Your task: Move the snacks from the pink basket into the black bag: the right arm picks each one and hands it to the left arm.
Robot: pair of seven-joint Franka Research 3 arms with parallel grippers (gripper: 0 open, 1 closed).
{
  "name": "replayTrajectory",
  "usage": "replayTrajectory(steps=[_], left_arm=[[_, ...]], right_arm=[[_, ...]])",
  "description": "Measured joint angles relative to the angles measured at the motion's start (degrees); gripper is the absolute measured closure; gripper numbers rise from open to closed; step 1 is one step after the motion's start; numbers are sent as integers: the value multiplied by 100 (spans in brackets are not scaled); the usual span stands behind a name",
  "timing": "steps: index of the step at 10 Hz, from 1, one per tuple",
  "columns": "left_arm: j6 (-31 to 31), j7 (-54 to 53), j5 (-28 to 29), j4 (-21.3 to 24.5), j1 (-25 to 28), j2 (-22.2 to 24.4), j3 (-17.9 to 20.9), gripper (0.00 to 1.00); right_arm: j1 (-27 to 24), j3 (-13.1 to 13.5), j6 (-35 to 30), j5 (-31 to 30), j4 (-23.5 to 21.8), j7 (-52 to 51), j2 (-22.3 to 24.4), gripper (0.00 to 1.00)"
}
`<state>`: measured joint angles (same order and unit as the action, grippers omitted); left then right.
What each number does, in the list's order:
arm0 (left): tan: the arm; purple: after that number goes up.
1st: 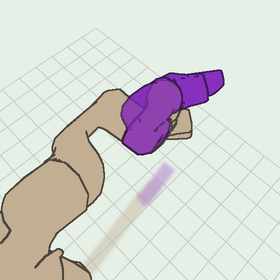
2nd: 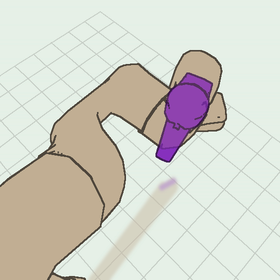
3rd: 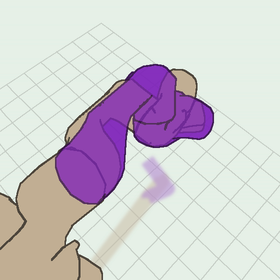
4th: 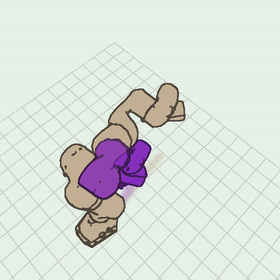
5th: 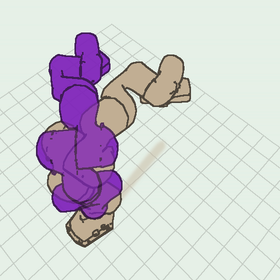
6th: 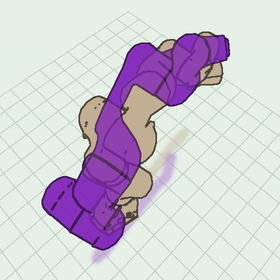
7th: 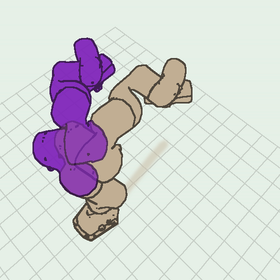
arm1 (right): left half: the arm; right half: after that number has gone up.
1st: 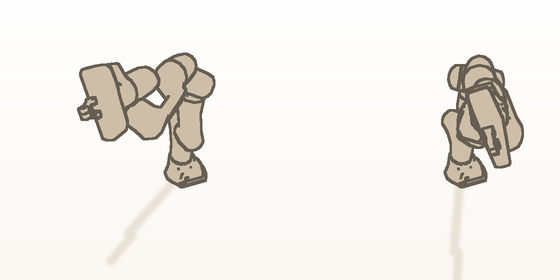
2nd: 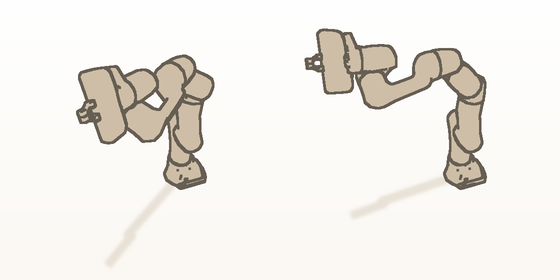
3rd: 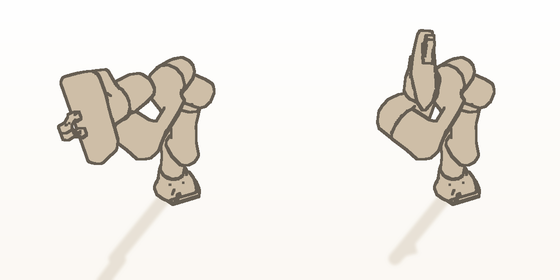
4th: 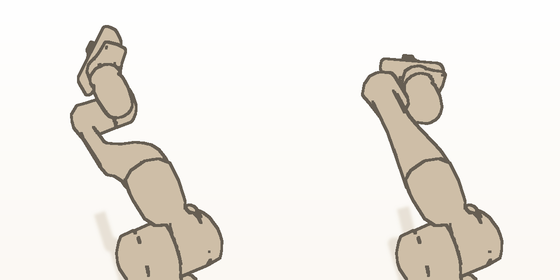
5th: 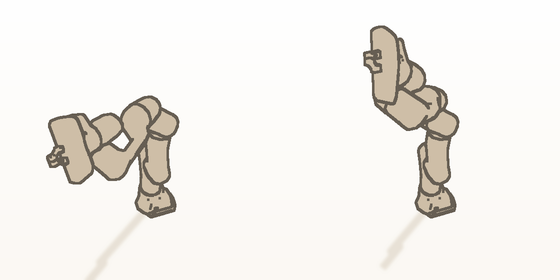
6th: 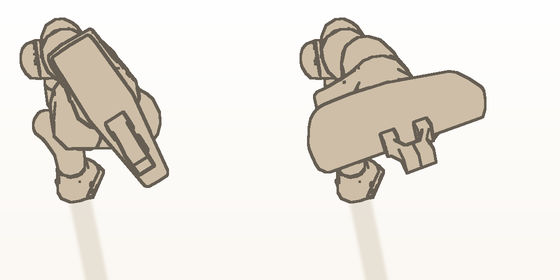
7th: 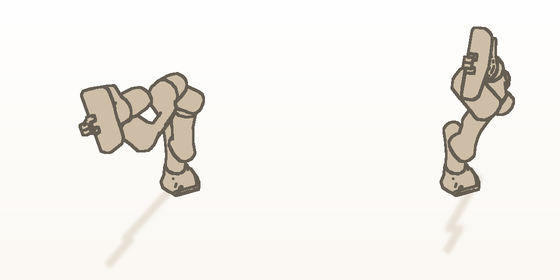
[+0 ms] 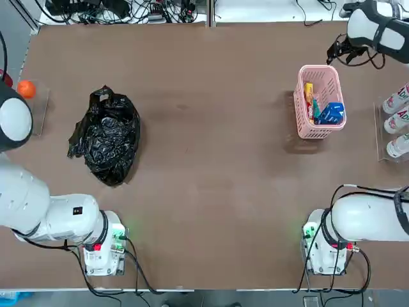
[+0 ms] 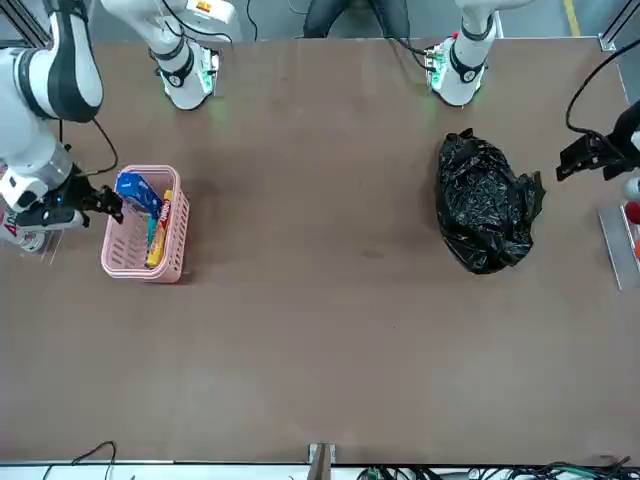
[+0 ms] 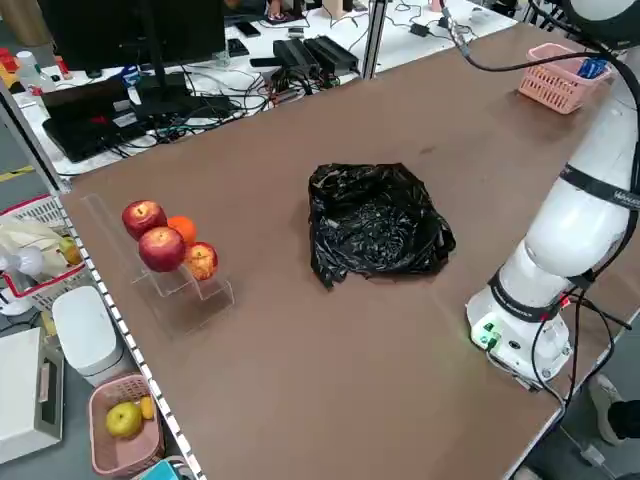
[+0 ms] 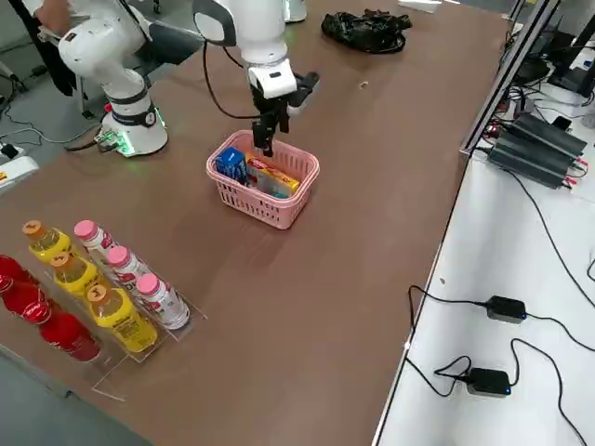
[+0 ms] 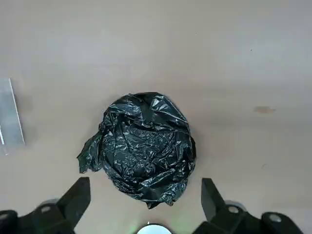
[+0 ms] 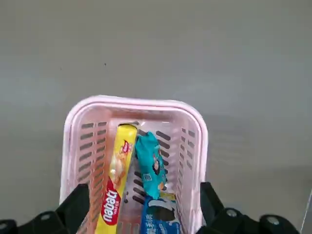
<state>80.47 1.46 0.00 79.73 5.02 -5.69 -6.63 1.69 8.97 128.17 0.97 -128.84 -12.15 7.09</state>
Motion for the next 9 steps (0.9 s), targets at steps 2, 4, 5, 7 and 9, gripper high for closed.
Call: replayTrajectory(steps=[2, 4, 5, 7, 9], left_arm=[[0, -1, 0, 2, -2, -31, -1, 0], [0, -1, 0, 3, -4, -66, -2, 0], [0, -1, -1, 6, -4, -76, -2, 0], [0, -1, -1, 12, -4, -118, -2, 0], [0, -1, -2, 12, -4, -135, -2, 0]], right_arm=[[-157, 27, 0, 0, -135, -196, 9, 0], [-313, 41, 11, 0, -419, -209, 24, 0], [-408, 43, 95, 0, -616, -211, 66, 0], [-552, 45, 322, 0, -1064, -205, 281, 0], [-594, 47, 238, 1, -1292, 27, 490, 0]])
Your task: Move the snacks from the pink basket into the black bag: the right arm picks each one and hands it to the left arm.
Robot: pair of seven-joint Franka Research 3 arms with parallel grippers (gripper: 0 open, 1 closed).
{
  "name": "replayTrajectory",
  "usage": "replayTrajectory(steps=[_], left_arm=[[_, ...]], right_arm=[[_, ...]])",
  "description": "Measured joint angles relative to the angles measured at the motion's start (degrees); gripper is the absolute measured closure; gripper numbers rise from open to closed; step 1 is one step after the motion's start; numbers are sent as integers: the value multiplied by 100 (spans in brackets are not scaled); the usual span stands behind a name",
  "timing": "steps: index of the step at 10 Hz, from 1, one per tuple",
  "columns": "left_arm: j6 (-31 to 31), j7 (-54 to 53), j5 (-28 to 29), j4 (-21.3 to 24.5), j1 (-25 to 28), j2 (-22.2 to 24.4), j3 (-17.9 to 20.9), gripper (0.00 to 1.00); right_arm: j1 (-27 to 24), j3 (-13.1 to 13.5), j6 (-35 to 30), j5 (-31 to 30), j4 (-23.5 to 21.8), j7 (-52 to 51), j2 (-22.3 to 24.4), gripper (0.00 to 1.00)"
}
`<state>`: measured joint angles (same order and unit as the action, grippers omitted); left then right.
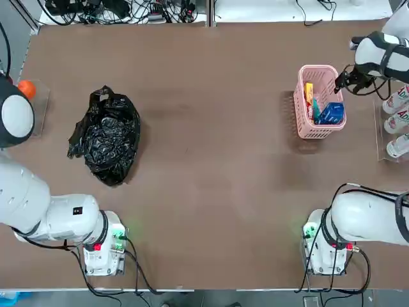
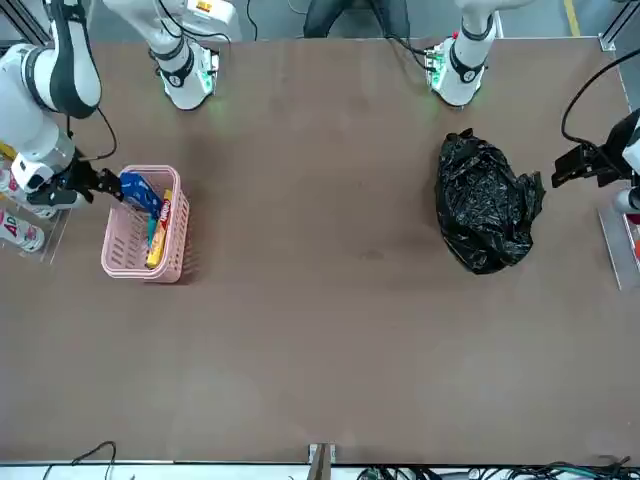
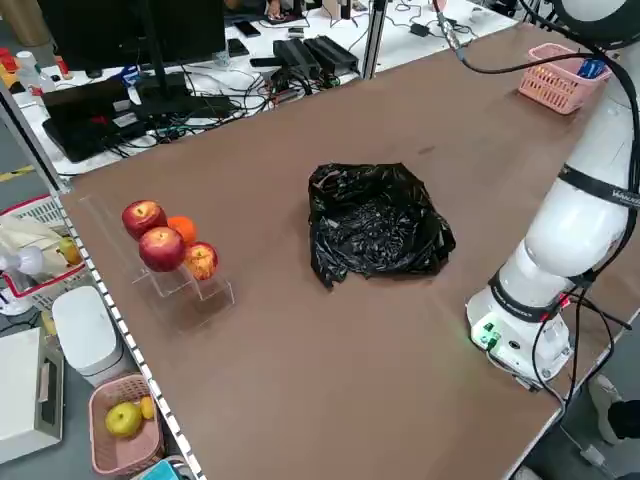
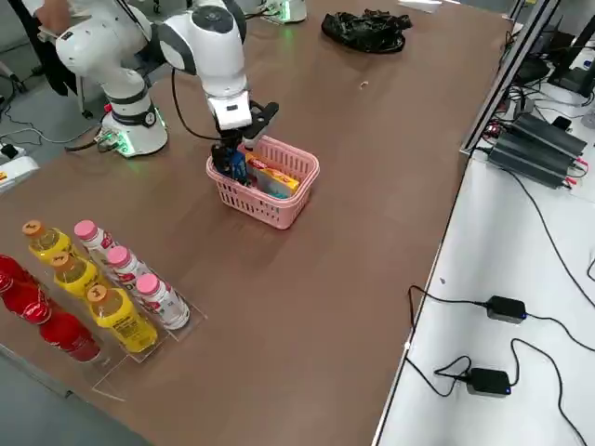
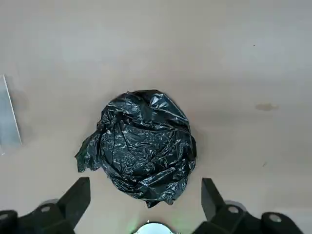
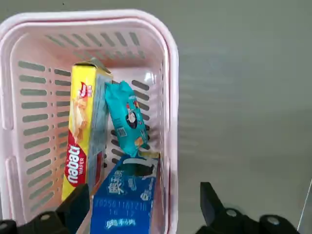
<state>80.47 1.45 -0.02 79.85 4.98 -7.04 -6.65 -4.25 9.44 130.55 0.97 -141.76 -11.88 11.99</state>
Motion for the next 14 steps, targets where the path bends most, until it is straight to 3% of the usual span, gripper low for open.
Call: replayTrajectory(steps=[2, 6, 10, 14], left_arm=[[0, 0, 0, 0, 0, 0, 0, 0], [0, 0, 0, 1, 4, -1, 1, 0], [0, 0, -1, 6, 6, -39, 2, 0], [0, 0, -1, 9, 6, -71, 2, 0]], right_arm=[[0, -22, -214, 0, -95, 329, 135, 0], [3, -239, 117, 0, -588, 458, 364, 0], [7, -730, 119, -1, -624, 729, 437, 0], [-31, -810, 119, -389, -630, 740, 438, 0]])
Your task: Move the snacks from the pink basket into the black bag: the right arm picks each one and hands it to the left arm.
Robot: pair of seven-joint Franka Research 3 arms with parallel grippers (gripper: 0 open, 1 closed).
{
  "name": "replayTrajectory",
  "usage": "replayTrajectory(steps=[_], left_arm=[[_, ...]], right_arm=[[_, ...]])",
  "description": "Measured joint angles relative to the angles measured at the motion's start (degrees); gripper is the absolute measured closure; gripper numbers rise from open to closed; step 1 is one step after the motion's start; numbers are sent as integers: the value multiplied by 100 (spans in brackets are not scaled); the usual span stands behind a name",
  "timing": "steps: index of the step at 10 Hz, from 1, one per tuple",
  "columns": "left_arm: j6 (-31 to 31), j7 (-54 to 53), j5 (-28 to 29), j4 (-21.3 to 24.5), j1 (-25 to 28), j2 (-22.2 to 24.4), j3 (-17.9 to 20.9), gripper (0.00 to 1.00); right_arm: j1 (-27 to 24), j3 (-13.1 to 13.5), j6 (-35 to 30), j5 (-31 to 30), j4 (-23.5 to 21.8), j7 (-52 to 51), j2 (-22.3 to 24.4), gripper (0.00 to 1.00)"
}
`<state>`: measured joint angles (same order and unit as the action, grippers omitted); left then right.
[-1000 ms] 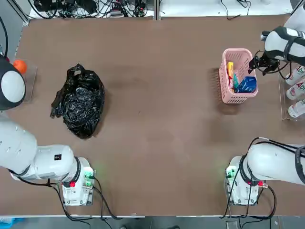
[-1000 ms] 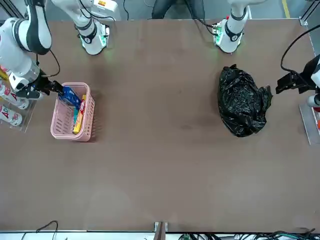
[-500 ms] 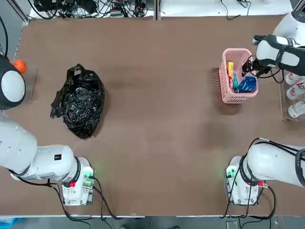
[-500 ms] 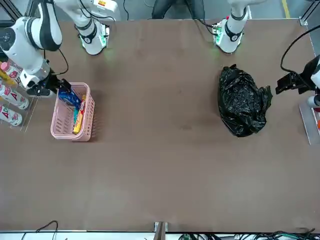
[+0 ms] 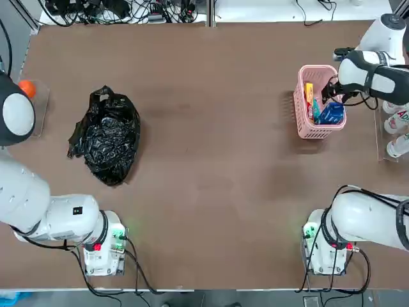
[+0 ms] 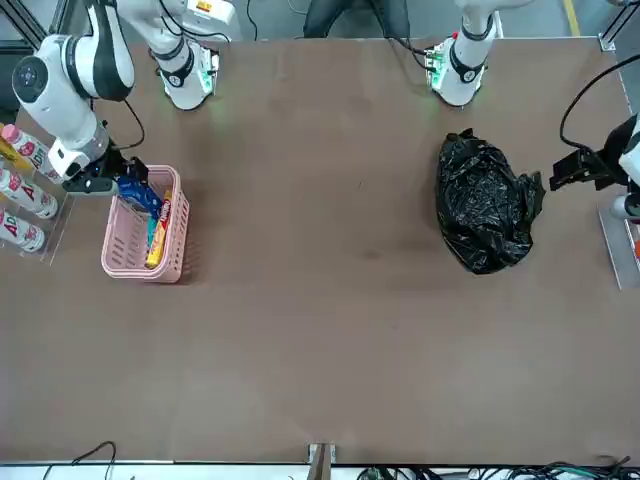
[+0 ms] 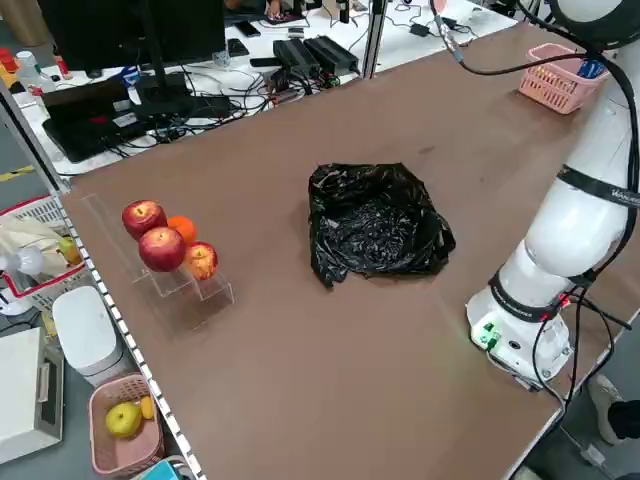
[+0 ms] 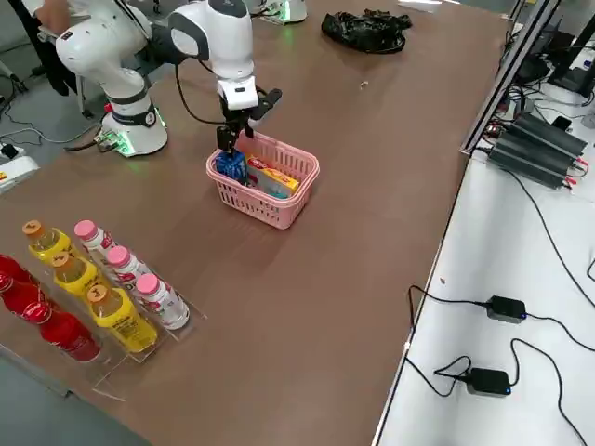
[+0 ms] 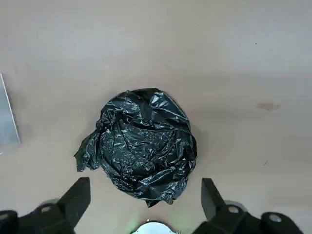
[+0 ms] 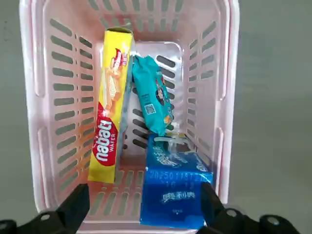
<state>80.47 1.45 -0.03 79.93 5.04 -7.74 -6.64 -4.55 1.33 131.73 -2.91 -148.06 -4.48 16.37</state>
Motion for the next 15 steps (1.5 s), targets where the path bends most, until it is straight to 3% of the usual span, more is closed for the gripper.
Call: replayTrajectory(steps=[5, 10, 15], left_arm=[[0, 0, 0, 2, 0, -9, 0, 0], [0, 0, 0, 3, 0, -9, 0, 0], [0, 0, 0, 3, 0, -9, 0, 0]], right_arm=[[-460, 7, 60, -161, -30, -57, 0, 0], [-475, 7, 572, -161, -388, -57, 0, 0], [-474, 2, 697, -161, -408, -57, 0, 0]])
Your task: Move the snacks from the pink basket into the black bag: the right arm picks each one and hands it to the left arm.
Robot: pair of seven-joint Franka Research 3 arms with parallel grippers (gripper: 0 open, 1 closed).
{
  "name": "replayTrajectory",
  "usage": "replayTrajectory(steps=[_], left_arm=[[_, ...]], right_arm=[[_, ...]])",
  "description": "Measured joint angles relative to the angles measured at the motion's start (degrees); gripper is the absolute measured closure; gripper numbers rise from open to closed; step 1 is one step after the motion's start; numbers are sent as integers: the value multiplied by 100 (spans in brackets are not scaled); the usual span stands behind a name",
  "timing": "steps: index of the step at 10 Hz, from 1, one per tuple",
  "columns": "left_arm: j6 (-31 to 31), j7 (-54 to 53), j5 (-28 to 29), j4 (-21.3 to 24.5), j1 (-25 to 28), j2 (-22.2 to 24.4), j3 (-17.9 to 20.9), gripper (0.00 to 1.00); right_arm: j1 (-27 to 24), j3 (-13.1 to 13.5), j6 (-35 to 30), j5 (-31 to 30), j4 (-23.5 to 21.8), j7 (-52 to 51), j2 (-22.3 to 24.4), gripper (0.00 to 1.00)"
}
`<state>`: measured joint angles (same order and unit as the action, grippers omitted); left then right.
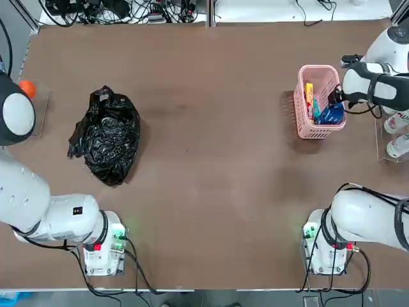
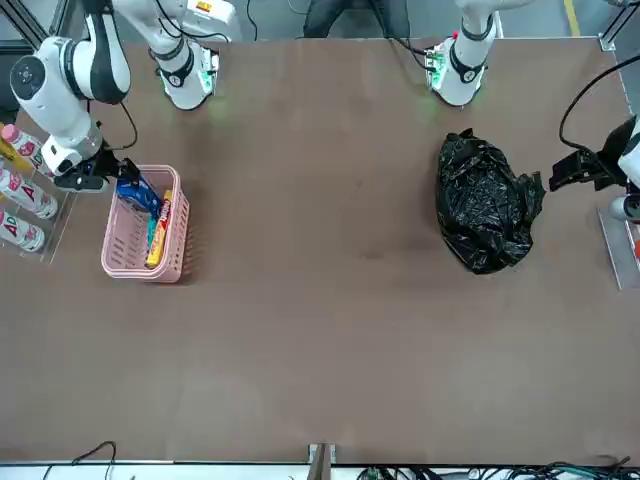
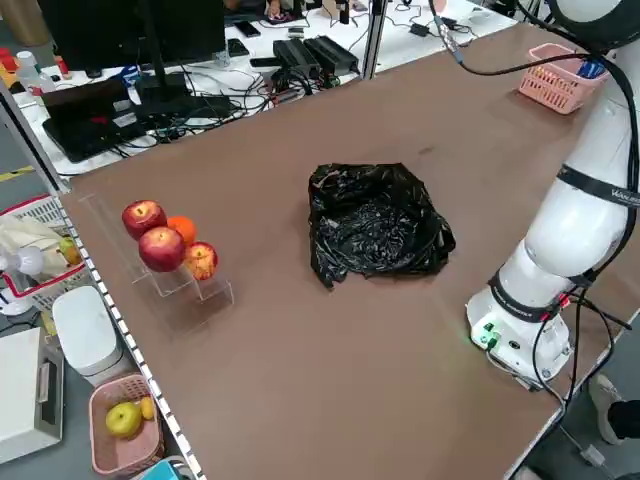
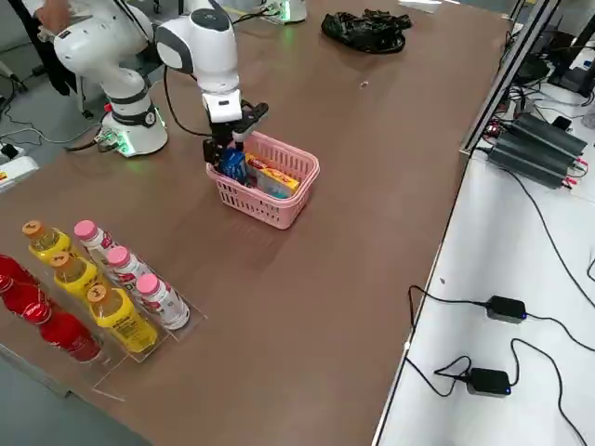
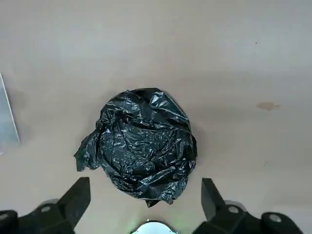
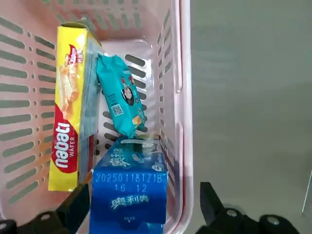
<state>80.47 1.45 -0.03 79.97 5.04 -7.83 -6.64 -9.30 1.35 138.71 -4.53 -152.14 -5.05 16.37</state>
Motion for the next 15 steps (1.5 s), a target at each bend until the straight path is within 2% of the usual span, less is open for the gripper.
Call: replayTrajectory(steps=[5, 15], left_arm=[[0, 0, 0, 0, 0, 0, 0, 0], [0, 0, 0, 0, 0, 0, 0, 0]], right_arm=[[7, -17, 363, 0, -164, 0, 0, 0], [70, -46, 665, 0, -371, 31, -16, 0]])
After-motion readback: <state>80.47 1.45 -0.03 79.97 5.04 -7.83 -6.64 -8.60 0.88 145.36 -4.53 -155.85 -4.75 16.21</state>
